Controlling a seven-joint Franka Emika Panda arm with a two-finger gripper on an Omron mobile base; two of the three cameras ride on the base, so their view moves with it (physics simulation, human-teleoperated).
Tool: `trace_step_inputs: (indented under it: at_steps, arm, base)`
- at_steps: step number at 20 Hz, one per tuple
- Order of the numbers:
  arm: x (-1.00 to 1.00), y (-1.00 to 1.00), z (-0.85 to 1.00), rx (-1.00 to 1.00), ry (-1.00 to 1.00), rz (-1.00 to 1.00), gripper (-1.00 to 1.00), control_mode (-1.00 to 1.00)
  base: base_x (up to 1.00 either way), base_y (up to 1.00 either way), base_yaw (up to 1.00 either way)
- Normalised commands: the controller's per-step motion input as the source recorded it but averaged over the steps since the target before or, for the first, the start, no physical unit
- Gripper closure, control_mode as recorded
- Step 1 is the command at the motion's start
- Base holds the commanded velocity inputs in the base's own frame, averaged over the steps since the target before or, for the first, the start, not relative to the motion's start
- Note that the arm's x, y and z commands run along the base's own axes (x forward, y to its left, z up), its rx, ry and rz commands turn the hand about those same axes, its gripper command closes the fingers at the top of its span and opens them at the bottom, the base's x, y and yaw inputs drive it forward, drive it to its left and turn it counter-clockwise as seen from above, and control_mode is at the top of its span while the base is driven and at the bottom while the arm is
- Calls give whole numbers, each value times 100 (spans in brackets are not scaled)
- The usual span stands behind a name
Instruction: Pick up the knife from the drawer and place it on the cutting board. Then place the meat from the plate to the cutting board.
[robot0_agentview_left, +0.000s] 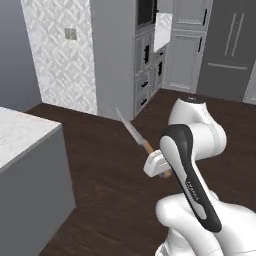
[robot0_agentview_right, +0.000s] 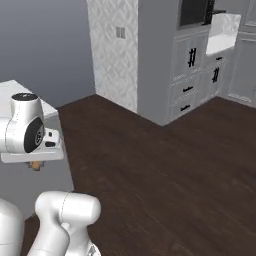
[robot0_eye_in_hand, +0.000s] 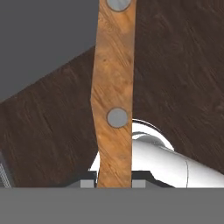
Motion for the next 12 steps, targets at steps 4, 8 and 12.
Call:
trace_step_inputs:
  at_steps: [4,8,12]
  arm:
    - [0,0,0,0,0,0,100,100]
    - [0,0,0,0,0,0,100,100]
    - [0,0,0,0,0,0,100,100]
  base:
    - [12,0,96]
    - [37,2,85]
    - [77,31,64]
